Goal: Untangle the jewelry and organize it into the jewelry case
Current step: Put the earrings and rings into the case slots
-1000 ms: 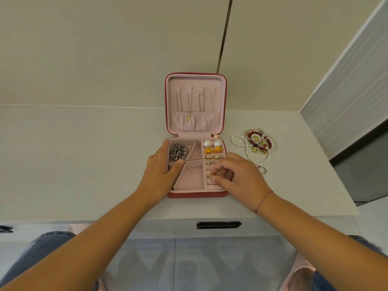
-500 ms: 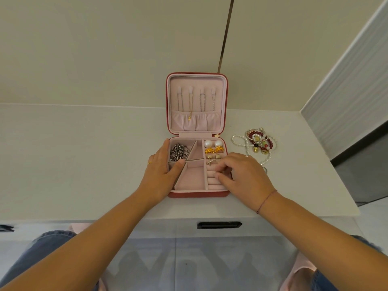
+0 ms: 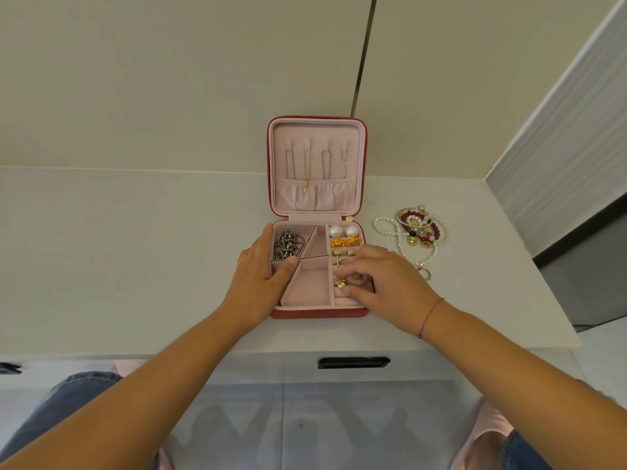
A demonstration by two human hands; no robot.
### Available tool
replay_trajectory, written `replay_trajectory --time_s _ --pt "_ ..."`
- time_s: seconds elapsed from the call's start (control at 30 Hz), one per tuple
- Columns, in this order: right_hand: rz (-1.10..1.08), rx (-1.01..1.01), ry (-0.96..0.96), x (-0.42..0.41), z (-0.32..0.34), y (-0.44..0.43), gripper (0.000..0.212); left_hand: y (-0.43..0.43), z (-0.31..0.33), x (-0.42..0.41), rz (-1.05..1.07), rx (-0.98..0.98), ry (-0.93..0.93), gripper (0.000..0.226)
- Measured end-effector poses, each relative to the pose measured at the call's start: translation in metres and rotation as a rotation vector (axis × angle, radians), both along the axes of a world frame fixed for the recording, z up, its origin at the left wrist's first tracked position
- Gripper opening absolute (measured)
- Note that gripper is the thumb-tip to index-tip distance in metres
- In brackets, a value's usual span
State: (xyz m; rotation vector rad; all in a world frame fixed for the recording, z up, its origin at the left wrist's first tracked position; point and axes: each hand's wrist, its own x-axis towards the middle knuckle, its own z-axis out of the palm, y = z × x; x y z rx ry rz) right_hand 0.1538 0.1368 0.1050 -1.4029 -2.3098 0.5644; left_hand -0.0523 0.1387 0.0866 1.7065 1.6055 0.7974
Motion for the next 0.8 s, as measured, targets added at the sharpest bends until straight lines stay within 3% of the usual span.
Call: replay_trajectory --time_s 0.3,0.57,0.8 --pt "0.069 -0.049 0.055 0.0014 -0.0019 0.0022 0.015 0.0011 -0.0019 -0.0006 0.005 -0.007 0.011 0.055" --pt "-0.001 -0.023 0.102 0.0002 -0.0053 0.0022 0.010 0.0010 -0.0023 -0.0015 -0.008 0.014 0.002 0.054" --pt "0.064 -0.168 0.056 0.0056 0.0040 0.0044 0.026 -0.0007 0.0008 -0.0001 0.000 -0.001 -0.001 0.056"
